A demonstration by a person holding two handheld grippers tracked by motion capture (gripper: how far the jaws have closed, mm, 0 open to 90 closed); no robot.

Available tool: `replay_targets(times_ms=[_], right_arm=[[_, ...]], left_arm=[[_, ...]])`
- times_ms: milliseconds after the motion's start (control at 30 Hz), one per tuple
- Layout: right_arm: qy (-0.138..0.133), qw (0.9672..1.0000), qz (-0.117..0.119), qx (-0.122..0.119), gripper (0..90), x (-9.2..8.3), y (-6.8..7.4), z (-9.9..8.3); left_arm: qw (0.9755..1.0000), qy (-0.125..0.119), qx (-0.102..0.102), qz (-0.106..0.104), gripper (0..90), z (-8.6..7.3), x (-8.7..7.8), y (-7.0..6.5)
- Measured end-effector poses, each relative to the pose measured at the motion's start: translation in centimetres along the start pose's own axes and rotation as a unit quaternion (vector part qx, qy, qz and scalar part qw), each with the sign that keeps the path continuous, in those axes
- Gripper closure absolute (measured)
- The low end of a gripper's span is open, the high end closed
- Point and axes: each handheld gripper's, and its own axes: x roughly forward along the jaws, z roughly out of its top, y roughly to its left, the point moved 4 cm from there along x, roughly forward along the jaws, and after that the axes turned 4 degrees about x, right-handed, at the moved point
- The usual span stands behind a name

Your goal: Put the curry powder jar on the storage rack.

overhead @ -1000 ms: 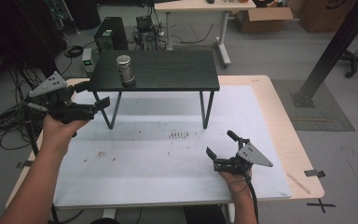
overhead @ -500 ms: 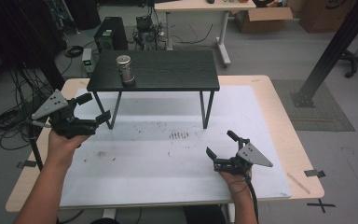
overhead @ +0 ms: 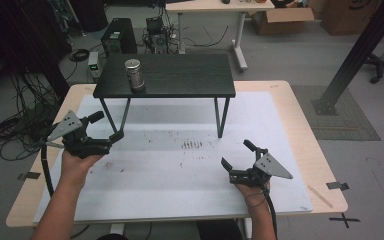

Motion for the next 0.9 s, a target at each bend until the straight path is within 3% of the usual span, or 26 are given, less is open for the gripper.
replay_targets(times_ms=[133, 333, 900], right_arm=[[0.0, 1.0, 0.0, 0.0, 0.0, 0.0, 0.0, 0.0], [0.0, 1.0, 0.0, -0.001, 0.0, 0.0, 0.0, 0.0], [0.001, 1.0, -0.001, -0.002, 0.0, 0.0, 0.0, 0.0]], left_arm=[[1.0, -0.003, -0.008, 0.004, 0.2, -0.9, 0.0, 0.2], [0.9995, -0.025, -0.015, 0.011, 0.3, -2.7, -0.4, 0.4], [0.9995, -0.026, -0.016, 0.014, 0.2, -7.1, -0.3, 0.2]])
